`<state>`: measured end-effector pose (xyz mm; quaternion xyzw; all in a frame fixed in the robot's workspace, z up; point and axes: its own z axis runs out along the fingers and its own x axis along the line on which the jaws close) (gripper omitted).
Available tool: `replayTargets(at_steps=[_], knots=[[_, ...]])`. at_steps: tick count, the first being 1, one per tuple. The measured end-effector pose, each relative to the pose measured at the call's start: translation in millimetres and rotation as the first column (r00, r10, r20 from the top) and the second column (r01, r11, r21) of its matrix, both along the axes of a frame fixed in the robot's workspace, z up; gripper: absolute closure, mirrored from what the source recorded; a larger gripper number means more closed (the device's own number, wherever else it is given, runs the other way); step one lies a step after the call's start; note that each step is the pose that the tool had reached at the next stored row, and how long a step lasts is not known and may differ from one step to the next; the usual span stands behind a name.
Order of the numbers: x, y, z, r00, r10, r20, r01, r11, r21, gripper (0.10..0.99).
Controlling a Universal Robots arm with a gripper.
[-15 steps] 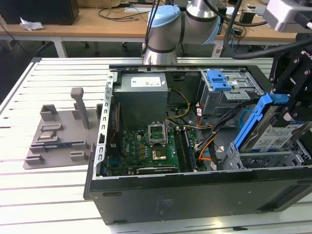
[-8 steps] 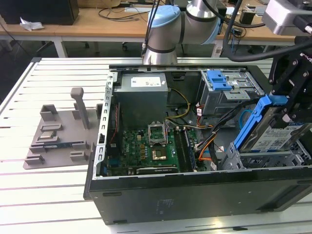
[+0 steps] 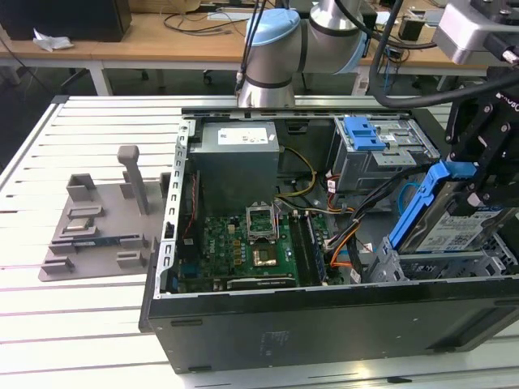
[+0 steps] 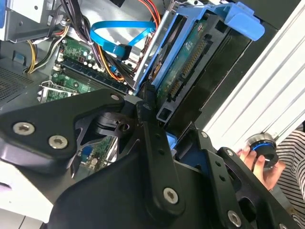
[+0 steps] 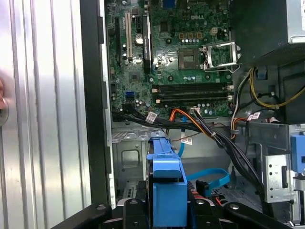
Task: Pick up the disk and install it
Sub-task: 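Insert the disk into the insertion slot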
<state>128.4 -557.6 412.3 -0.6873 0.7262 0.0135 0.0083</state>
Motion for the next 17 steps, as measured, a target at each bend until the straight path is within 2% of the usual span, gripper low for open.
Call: replayTargets(at_steps=[7, 12, 13, 14, 17], knots=[[0.0, 0.0, -5.4, 1.0000, 0.000, 0.0000, 0.000, 1.0000, 0.000, 0.722], [0.0, 0.0, -5.4, 1.0000, 0.000, -0.0001, 0.000, 1.0000, 0.000, 0.722], [0.0, 0.0, -5.4, 1.0000, 0.000, 0.0000, 0.000, 1.0000, 0.000, 0.710], [0.0, 0.0, -5.4, 1.0000, 0.000, 0.0000, 0.000, 1.0000, 0.000, 0.647], [0.0, 0.0, -5.5, 1.0000, 0.000, 0.0000, 0.000, 1.0000, -0.001, 0.659]])
